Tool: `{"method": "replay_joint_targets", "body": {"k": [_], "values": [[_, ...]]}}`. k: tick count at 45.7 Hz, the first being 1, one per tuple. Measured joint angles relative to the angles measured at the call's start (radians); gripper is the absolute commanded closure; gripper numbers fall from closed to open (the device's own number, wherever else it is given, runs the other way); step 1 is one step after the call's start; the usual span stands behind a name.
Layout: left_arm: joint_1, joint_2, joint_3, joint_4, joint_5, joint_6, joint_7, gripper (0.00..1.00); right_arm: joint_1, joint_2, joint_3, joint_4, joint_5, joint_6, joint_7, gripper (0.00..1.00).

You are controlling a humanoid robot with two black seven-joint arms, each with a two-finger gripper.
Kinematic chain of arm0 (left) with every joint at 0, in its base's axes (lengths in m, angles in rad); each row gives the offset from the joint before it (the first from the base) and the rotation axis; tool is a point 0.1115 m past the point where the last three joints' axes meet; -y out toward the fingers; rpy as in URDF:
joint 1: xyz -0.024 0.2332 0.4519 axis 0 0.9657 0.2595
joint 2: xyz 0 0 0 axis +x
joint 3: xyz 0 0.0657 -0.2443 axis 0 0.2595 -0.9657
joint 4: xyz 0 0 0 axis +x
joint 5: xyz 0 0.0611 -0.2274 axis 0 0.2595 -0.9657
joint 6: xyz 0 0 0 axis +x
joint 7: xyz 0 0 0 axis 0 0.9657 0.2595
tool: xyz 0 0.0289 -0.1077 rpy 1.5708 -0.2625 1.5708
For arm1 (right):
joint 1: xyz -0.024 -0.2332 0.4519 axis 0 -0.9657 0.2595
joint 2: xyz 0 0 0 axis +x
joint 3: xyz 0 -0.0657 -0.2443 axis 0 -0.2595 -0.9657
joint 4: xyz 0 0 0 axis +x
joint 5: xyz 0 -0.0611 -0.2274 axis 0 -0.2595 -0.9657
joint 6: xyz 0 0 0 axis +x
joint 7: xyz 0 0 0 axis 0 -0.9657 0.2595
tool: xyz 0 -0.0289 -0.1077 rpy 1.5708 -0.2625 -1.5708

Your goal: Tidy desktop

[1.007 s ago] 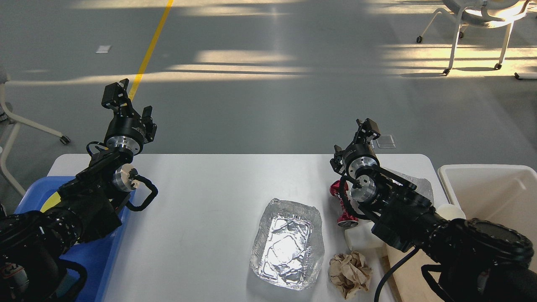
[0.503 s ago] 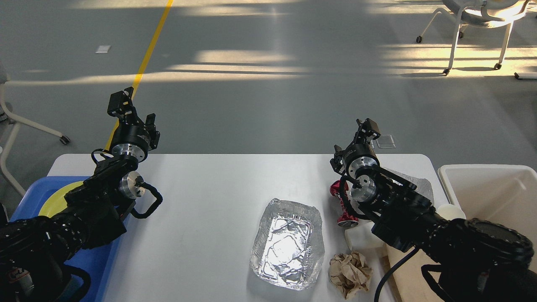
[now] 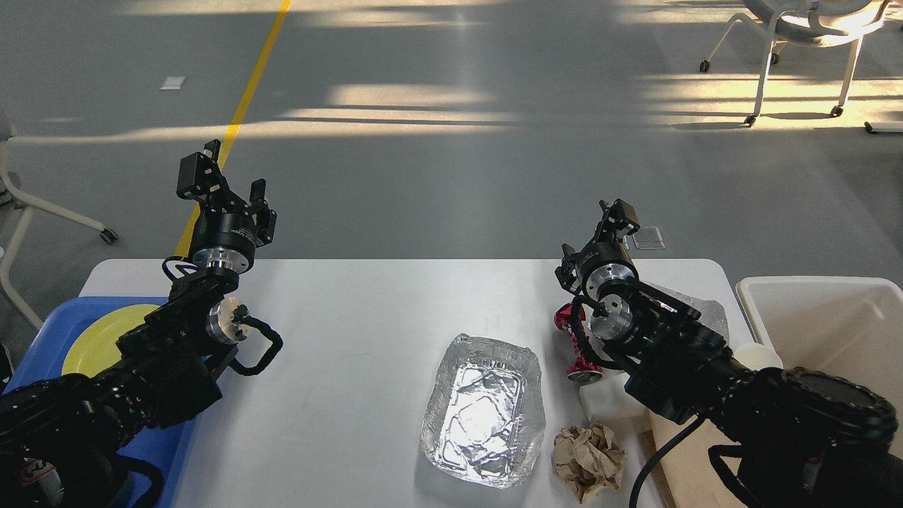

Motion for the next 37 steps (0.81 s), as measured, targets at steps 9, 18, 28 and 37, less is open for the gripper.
{"method": "replay_joint_targets", "body": {"k": [9,18,28,37], "values": [[0.044,-0.016,-0.088,0.001,0.006,-0.072,0.013,0.05,0.0,0.0,0.0,0.0,0.0,0.0,0.0,0.0],[0.046,-0.014,-0.089,0.003,0.009,-0.075,0.011,0.04,0.0,0.0,0.0,0.0,0.0,0.0,0.0,0.0],[0.052,-0.015,-0.089,0.002,0.011,-0.088,0.012,0.03,0.0,0.001,0.0,0.001,0.0,0.0,0.0,0.0],[0.054,-0.015,-0.089,0.001,0.011,-0.09,0.012,0.03,0.0,0.001,0.0,0.0,0.0,0.0,0.0,0.0]]}}
